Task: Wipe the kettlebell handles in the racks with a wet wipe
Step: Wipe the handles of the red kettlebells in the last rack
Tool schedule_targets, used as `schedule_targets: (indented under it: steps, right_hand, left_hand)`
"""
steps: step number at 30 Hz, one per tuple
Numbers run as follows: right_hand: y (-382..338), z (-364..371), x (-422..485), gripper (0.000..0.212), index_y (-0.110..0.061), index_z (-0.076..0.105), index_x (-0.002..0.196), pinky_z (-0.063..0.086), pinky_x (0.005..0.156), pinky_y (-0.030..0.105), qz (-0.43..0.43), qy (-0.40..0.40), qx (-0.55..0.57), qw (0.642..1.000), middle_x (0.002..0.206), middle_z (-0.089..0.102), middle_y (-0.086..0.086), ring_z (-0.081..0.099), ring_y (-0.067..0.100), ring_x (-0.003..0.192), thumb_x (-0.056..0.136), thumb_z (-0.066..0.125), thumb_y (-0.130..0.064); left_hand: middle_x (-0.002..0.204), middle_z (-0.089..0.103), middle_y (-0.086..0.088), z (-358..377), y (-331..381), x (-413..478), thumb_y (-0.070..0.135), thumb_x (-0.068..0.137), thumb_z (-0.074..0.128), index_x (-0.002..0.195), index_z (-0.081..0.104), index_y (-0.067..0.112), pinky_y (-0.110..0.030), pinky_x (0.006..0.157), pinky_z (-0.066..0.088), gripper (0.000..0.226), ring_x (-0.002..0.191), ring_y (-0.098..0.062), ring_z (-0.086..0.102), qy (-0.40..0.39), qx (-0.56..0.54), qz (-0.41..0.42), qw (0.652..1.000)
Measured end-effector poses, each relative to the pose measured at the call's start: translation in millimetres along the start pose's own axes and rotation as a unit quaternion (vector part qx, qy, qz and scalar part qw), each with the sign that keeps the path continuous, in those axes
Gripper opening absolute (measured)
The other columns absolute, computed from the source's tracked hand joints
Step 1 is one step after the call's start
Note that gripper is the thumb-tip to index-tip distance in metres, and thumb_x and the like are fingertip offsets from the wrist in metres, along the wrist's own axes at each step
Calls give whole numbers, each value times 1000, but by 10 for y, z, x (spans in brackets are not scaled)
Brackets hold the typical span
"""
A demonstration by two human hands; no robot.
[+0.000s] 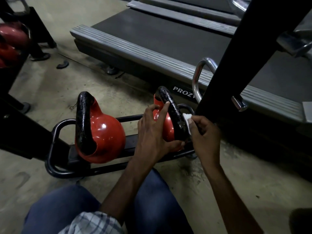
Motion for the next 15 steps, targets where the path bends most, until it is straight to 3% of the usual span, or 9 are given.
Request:
schedule_targets:
  steps: [4,8,10,13,15]
  right_hand:
    - [-304,304,510,12,-23,73,96,53,76,15,-24,-53,9,998,87,75,-9,71,1,83,91,71,-12]
    - [-488,719,1166,7,-16,76,94,45,61,15,-27,-120,-79,989,68,65,-12,58,-3,60,87,75,-17]
    - [-556,890,1394,7,-21,78,91,42,58,12,-31,-164,-188,968,71,66,-11,58,-5,63,86,76,-25]
    - [-564,1025,1511,8,-22,79,87,46,64,19,4,-261,-223,939,84,76,1,63,6,70,86,77,-29]
    - [-642,983,1524,9,-21,80,86,47,65,23,-23,-264,-260,928,87,77,5,64,10,72,86,75,-29]
  left_hand:
    - [153,22,-3,-15,5,0,51,58,87,157,23,35,-45,112,34,118,135,-23,31,-1,1,-5,1000]
    - [153,20,-2,-25,16,-14,54,59,86,157,21,38,-45,112,33,118,134,-23,30,-4,-2,-6,1000]
    - [153,19,-1,-26,12,-10,53,59,87,156,19,40,-45,113,32,119,135,-23,28,-7,-3,-12,1000]
    - [153,19,-1,-35,20,-9,53,58,88,156,19,41,-46,114,32,121,137,-23,28,-7,-2,-13,1000]
    - [154,18,0,-30,25,-19,54,59,88,156,19,41,-45,114,31,120,137,-22,26,-10,-6,-9,1000]
Point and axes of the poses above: each hand's wrist, its own x-axis towards the middle knuckle, its own z-axis out of the palm, y = z × x, the point moved 6 cm from there along x, towards the middle knuckle
